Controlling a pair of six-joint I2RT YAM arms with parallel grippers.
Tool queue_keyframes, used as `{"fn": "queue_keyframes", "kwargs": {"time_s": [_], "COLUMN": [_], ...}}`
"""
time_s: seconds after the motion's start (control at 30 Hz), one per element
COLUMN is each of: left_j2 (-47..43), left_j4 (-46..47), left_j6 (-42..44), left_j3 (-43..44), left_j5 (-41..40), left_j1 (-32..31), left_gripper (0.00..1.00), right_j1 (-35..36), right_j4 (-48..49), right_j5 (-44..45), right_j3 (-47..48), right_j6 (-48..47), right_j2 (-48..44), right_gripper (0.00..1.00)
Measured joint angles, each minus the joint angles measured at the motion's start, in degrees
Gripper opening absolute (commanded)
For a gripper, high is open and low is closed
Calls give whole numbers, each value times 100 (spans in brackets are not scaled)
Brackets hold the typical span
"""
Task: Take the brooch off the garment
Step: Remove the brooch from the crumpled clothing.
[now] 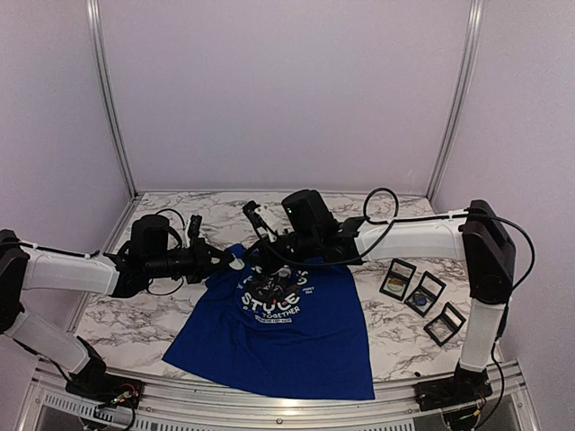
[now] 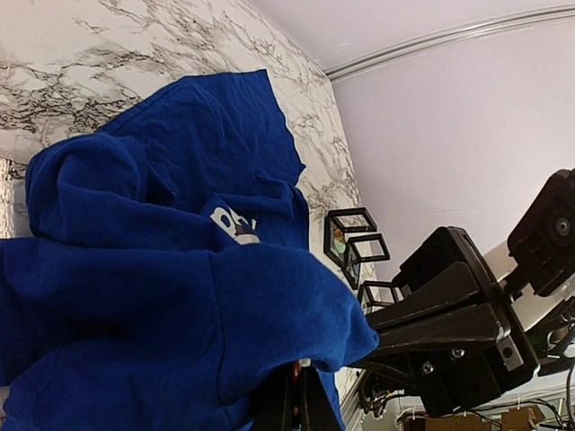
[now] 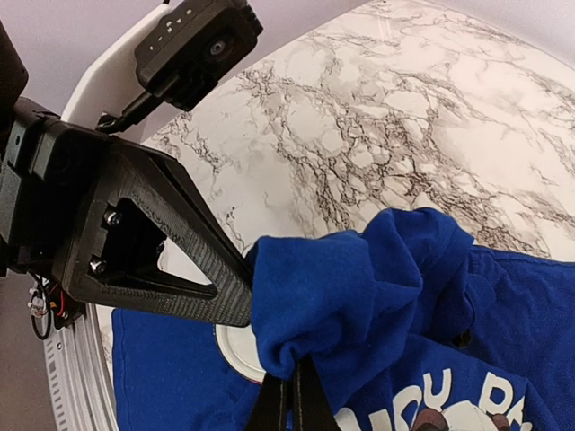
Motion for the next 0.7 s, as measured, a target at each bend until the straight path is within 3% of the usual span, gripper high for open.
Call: {"fn": "queue_keyframes", "kwargs": {"time_s": [0.7], "left_j2": [-245], "left_j4": [-302], "left_j6": [153], "left_j3": [-35], "left_j5": [7], "left_j1": [0], "left_gripper": [0], "right_j1": [-2], "right_j4": [-61], "right_j5": [92], "right_j3": [299], "right_j6": [160], "right_j2": [170], "right_gripper": [0]}}
